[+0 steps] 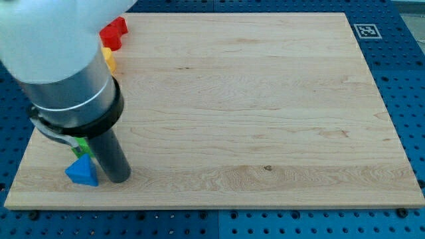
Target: Adjust the green star and the cube in a vertical line
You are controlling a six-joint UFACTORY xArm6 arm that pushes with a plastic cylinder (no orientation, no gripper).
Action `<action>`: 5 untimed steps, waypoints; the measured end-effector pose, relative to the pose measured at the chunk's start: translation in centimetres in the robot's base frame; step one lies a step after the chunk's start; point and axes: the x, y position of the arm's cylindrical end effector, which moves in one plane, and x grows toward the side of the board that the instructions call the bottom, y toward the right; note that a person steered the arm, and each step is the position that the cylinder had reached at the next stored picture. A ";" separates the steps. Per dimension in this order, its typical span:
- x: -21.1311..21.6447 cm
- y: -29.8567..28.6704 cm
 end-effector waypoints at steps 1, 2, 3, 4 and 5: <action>0.0 -0.4; 0.0 -1.6; 0.0 -3.5; 0.0 -3.7; 0.0 -1.2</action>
